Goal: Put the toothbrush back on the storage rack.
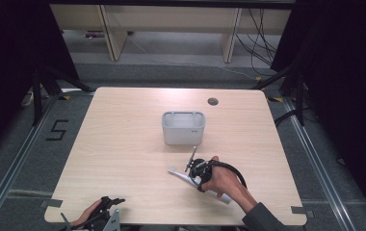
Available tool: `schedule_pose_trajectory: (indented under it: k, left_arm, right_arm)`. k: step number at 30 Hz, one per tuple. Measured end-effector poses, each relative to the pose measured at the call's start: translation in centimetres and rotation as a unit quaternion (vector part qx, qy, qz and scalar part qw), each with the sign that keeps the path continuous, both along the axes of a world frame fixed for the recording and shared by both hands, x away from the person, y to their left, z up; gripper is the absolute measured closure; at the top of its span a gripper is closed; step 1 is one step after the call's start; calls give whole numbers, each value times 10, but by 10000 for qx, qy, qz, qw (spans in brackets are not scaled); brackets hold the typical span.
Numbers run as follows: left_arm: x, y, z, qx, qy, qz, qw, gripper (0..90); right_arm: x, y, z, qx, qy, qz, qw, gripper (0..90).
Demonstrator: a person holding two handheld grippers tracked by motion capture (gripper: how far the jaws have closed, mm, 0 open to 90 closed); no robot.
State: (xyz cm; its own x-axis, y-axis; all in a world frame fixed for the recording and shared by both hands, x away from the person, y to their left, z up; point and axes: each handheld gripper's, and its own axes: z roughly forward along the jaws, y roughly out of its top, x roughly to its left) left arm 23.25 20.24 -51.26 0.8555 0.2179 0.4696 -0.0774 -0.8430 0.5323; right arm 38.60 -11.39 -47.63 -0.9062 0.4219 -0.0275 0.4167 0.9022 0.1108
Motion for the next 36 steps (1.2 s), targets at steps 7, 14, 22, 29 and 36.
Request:
schedule_pose_trajectory:
  k: [7,14,22,29,36]
  left_arm:
    - [0,0,0,11,-13,2,10000,159]
    - [0,0,0,-59,27,-14,10000,159]
    - [-1,0,1,-21,46,-18,10000,159]
    - [0,0,-1,-90,16,-20,10000,159]
    - [0,0,-1,-86,25,-14,10000,159]
  right_arm:
    - [4,1,0,-53,249,-75,9996,663]
    - [6,8,0,-339,324,63,9989,665]
    - [7,7,0,-295,273,226,9989,667]
    - [5,0,1,-122,283,67,9995,668]
    - [5,-11,14,42,8,106,9999,668]
